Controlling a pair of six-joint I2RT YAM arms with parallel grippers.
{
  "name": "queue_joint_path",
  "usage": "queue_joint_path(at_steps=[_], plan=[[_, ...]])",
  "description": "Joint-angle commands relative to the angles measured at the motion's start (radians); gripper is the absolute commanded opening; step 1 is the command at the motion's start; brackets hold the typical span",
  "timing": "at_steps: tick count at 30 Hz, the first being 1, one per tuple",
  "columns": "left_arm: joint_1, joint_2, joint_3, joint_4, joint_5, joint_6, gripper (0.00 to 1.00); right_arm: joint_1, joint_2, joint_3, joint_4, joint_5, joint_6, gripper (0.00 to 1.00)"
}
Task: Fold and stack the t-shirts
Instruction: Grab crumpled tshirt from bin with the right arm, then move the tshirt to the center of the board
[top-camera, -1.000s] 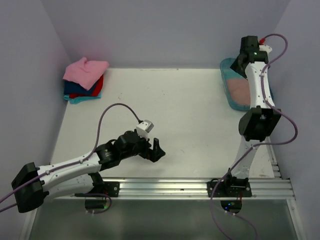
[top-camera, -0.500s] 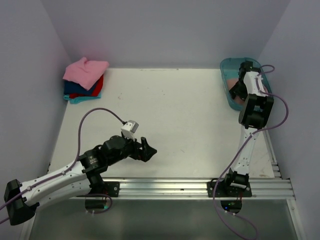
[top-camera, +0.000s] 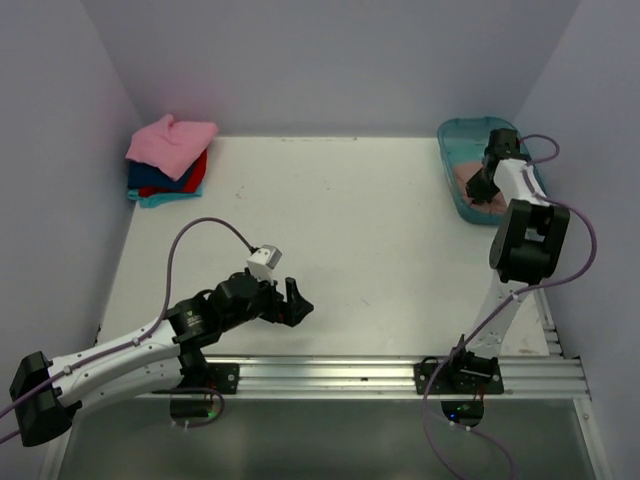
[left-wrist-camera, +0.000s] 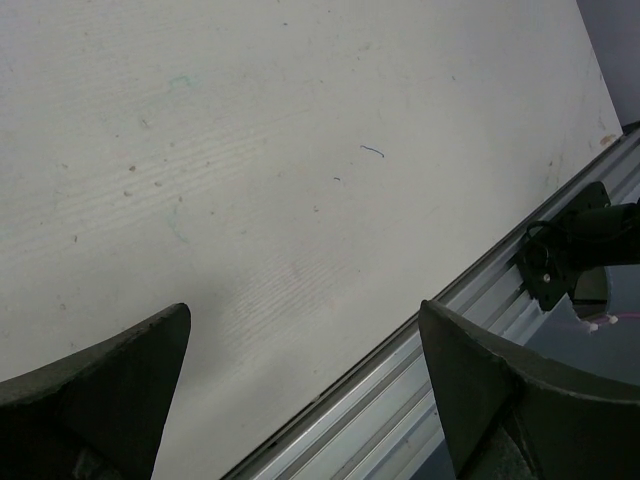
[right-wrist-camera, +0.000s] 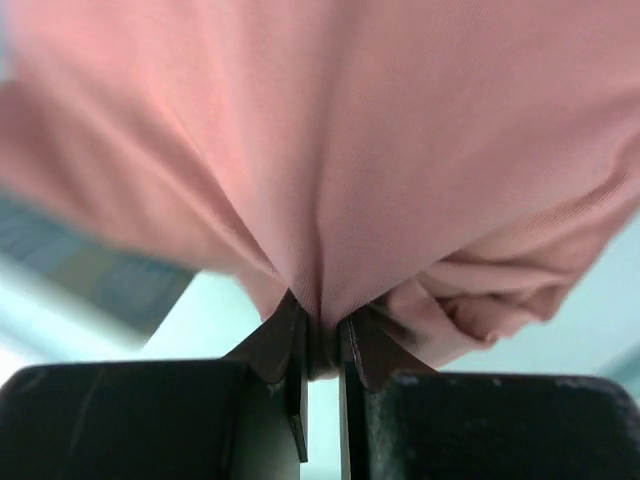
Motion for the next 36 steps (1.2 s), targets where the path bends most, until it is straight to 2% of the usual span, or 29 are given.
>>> queue_joint_path(at_steps=[1,2,6,10,15,19,25,27,28,29,30,31,32,34,36], plan=[[0.006,-0.012,-0.01,0.037,0.002,-0.002,1.0,0.006,-0.32,-0.146,0.293,-0.169,-0.004,0.0],[0.006,-0.017,-0.013,0.04,0.003,0.001,1.0,0.006,-0.428,-0.219,0.336,-0.209,0.0,0.0],[0.006,-0.055,-0.025,0.037,-0.019,0.002,1.0,0.012,-0.645,-0.37,0.546,-0.333,0.026,0.0],[0.006,-0.094,-0.019,-0.007,-0.069,0.002,1.0,0.051,-0.796,-0.465,0.628,-0.4,0.022,0.0],[0.006,-0.161,0.001,-0.067,-0.157,-0.016,1.0,0.147,-0.86,-0.465,0.57,-0.535,-0.022,0.0],[0.006,-0.225,0.007,-0.141,-0.234,-0.064,1.0,0.256,-0.853,-0.444,0.487,-0.723,-0.044,0.0],[0.006,-0.305,0.024,-0.222,-0.28,-0.085,1.0,0.471,-0.897,-0.545,0.375,-0.691,-0.049,0.0],[0.006,-0.327,0.042,-0.245,-0.294,-0.091,1.0,0.546,-0.903,-0.565,0.317,-0.751,-0.062,0.0],[0.006,-0.333,0.047,-0.259,-0.297,-0.093,1.0,0.569,-0.896,-0.565,0.283,-0.768,-0.073,0.06],[0.006,-0.341,0.051,-0.261,-0.293,-0.091,1.0,0.594,-0.882,-0.559,0.202,-0.747,-0.108,0.25],[0.006,-0.345,0.054,-0.261,-0.29,-0.091,1.0,0.635,-0.88,-0.553,0.174,-0.715,-0.124,0.68],[0.006,-0.347,0.056,-0.252,-0.285,-0.084,1.0,0.647,-0.882,-0.553,0.165,-0.682,-0.133,0.86],[0.006,-0.339,0.056,-0.242,-0.262,-0.076,1.0,0.651,-0.879,-0.554,0.163,-0.655,-0.144,0.98],[0.006,-0.316,0.05,-0.166,-0.204,-0.015,1.0,0.649,-0.85,-0.531,0.14,-0.566,-0.164,0.99],[0.006,-0.221,0.057,-0.114,-0.051,0.014,1.0,0.649,-0.789,-0.519,0.116,-0.512,-0.181,0.99]])
